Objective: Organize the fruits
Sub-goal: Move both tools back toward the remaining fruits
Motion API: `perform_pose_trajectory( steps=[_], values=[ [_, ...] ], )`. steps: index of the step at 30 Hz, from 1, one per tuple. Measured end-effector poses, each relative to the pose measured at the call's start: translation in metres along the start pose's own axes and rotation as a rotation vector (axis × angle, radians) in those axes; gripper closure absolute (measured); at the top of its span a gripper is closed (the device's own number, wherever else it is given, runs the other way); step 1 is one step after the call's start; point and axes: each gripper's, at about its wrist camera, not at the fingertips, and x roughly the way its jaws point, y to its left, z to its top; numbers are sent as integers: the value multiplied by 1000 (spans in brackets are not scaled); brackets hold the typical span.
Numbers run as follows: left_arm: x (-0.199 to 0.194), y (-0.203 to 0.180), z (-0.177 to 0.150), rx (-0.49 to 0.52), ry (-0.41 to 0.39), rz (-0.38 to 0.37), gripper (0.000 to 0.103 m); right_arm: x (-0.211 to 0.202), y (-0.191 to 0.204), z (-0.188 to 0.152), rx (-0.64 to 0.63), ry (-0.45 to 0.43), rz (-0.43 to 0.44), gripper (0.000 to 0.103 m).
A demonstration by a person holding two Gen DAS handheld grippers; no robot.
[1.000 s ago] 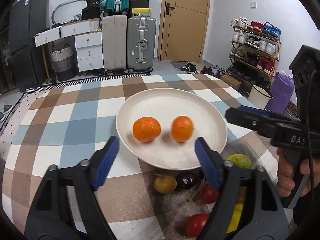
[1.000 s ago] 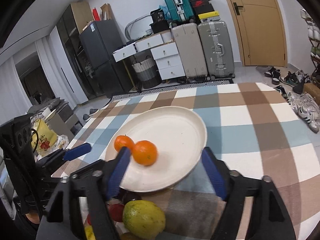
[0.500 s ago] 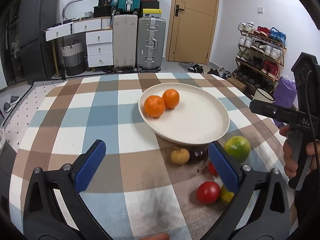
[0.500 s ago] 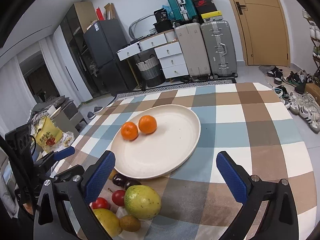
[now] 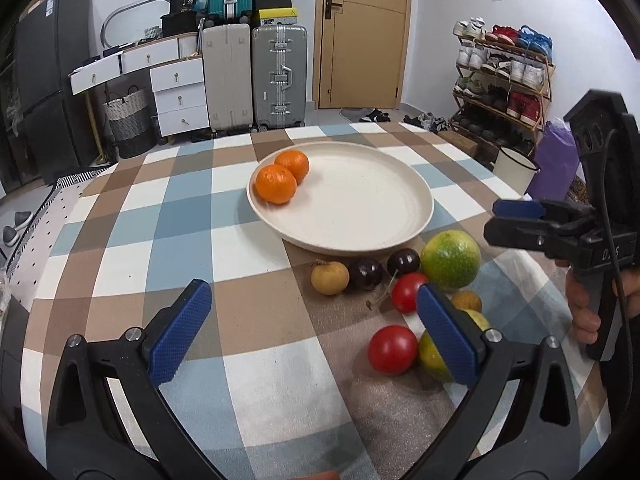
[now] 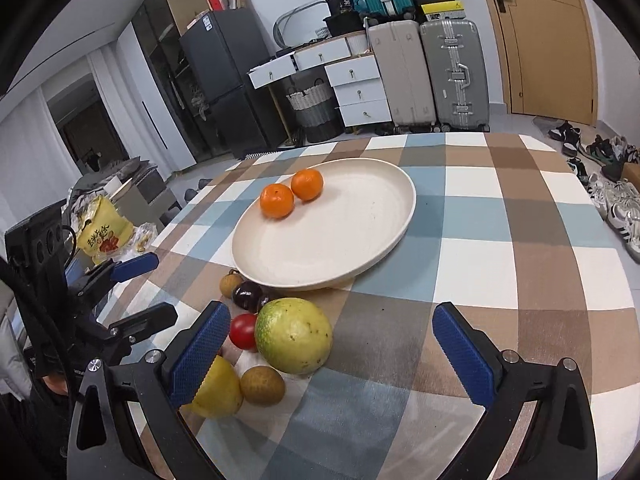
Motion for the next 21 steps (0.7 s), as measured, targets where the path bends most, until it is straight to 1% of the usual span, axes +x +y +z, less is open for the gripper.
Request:
perform_pose_trajectory(
  steps=[5, 10, 12, 14, 16, 18, 21],
  values=[
    [5, -1, -4, -1, 23, -15, 1, 1, 2, -2, -18, 6, 7, 0],
    [6, -2, -5, -12, 34, -54, 1, 8, 1, -3, -7, 29, 31, 0],
    [6, -2, -6, -19, 39, -80, 1, 11, 1, -3, 2, 41, 63, 0],
    [5, -4, -6, -25, 39, -105, 1, 13, 2, -3, -4, 49, 65, 1],
    [4, -6, -6, -14, 40, -107, 1, 15, 2, -4, -7, 58, 63, 1],
    [5, -10, -6, 1, 46, -113, 1, 18, 4, -4, -12, 71, 60, 2],
    [5, -14, -7, 7, 51, -138, 1, 23, 6, -6, -21, 90, 58, 7]
  ],
)
